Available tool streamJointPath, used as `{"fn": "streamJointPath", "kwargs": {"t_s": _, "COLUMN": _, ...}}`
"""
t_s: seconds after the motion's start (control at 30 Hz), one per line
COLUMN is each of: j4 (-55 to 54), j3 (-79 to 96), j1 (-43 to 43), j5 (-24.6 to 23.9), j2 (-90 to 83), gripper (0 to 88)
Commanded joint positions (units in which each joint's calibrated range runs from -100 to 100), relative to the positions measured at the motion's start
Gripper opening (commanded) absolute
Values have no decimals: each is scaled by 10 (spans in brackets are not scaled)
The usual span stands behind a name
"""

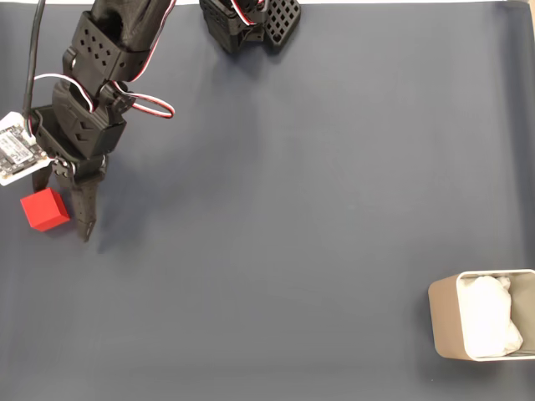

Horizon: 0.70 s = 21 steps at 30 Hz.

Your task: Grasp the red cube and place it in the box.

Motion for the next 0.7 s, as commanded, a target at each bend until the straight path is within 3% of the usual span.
{"fn": "streamJointPath", "kwargs": {"t_s": 0.0, "j4": -17, "j3": -26, "j1": -13, "j5": -6, "j2": -1, "gripper": 352}}
{"fn": "streamJointPath", "kwargs": {"t_s": 0.33, "j4": -35, "j3": -26, "j1": -18, "j5": -7, "j2": 10, "gripper": 339}}
{"fn": "streamJointPath", "kwargs": {"t_s": 0.67, "j4": -35, "j3": -31, "j1": -25, "j5": -10, "j2": 16, "gripper": 174}}
